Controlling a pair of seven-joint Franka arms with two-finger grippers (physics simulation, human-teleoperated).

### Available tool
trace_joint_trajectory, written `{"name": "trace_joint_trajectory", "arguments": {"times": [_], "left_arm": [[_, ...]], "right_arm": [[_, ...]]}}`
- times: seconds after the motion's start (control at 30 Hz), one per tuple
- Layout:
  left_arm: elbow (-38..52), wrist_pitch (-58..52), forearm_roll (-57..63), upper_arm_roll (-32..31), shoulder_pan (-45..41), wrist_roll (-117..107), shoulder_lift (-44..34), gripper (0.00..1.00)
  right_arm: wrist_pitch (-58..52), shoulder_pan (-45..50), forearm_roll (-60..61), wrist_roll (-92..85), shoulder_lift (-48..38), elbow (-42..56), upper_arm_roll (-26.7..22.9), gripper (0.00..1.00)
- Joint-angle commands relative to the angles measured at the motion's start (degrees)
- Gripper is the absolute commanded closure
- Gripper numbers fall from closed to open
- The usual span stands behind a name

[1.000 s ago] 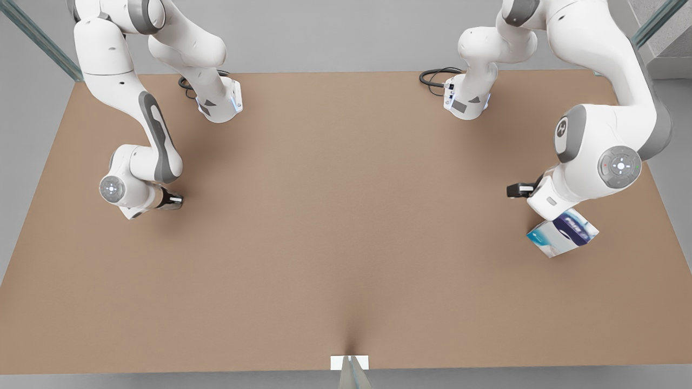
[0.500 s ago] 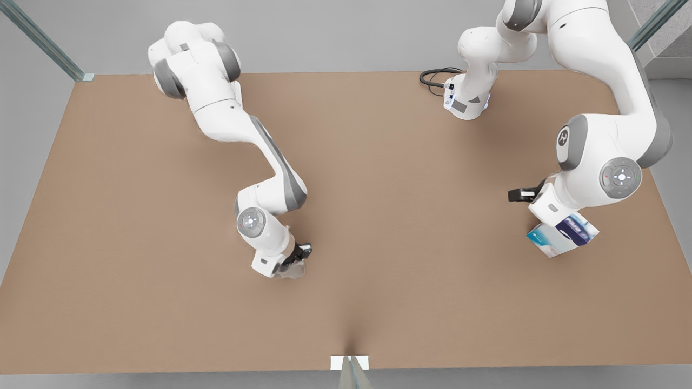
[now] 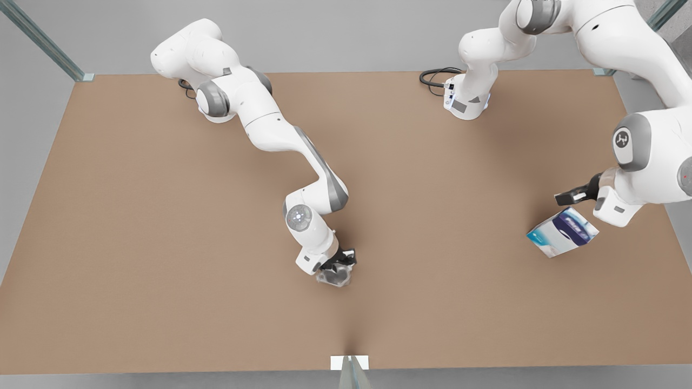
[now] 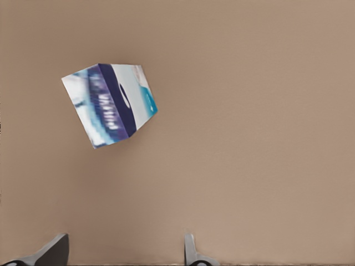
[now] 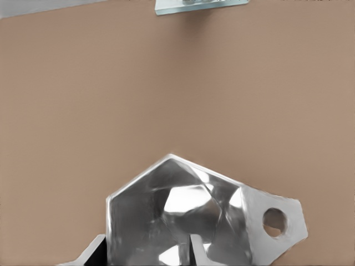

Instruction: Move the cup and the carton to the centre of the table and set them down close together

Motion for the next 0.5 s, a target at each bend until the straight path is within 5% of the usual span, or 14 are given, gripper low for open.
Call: {"name": "trace_joint_trajectory", "arguments": {"times": [0.0, 0.23, 0.3, 0.37, 0.47], "left_arm": [[0.71, 0.02, 1.18, 1.36, -0.02, 0.35, 0.10, 0.00], [-2.37, 5.99, 2.50, 1.45, 0.07, -34.89, 2.30, 0.01], [-2.37, 10.12, 3.38, 1.45, 0.15, -34.01, 3.97, 0.01], [-4.13, 19.00, 4.34, 1.36, 0.59, -30.15, 3.97, 0.01], [-5.18, 20.23, 4.26, 1.45, 1.91, -28.04, 4.15, 0.01]], "right_arm": [[0.00, 0.00, 0.00, 0.00, -0.01, 0.02, 0.09, 0.00], [-4.65, -1.14, -0.17, -0.09, -5.62, -0.24, 0.00, 0.00], [-15.97, -2.63, -1.84, -0.26, -14.67, -0.95, -2.19, 0.00], [-36.02, -7.20, -14.58, -8.08, -25.14, -1.12, -2.20, 0.00], [-47.20, -11.43, -33.65, -20.04, -36.04, -5.26, -2.37, 0.00]]}}
